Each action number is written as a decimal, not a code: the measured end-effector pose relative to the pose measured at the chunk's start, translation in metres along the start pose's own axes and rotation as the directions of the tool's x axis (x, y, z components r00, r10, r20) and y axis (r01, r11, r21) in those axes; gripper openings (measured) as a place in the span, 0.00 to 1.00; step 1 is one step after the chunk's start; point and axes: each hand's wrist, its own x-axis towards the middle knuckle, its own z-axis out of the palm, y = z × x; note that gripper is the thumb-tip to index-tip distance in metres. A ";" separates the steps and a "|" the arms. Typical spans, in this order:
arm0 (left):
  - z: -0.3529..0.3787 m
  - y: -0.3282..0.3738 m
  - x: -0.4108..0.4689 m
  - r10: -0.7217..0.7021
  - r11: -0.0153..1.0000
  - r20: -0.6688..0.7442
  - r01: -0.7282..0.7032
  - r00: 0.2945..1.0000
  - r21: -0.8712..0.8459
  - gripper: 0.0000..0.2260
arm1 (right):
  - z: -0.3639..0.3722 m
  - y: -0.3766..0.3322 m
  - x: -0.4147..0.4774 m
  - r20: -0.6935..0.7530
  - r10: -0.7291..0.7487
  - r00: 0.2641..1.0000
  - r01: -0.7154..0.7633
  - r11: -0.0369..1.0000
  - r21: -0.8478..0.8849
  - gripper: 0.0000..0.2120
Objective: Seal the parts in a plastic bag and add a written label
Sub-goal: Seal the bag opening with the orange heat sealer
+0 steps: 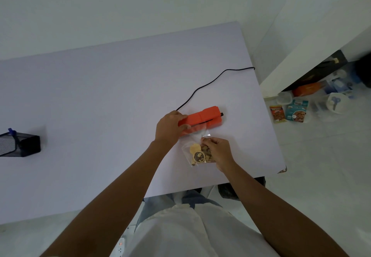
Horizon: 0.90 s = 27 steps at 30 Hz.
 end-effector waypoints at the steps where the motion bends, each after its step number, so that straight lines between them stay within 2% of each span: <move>1: 0.000 0.001 0.000 0.000 1.000 -0.001 0.000 1.000 0.002 0.17 | 0.000 0.000 0.000 -0.002 -0.001 1.000 0.001 1.000 -0.004 0.09; 7: 0.002 0.005 0.002 -0.014 1.000 0.000 0.014 1.000 0.023 0.16 | 0.000 0.000 0.001 -0.013 -0.007 1.000 0.007 1.000 -0.013 0.08; 12: 0.000 0.013 0.005 -0.012 0.993 0.027 0.009 1.000 0.121 0.11 | 0.000 0.003 0.001 -0.021 -0.009 1.000 0.008 0.999 -0.031 0.08; 27: -0.003 0.018 0.005 -0.019 0.973 0.011 0.016 1.000 0.229 0.13 | 0.001 0.002 0.000 -0.026 -0.009 1.000 0.008 0.998 -0.057 0.09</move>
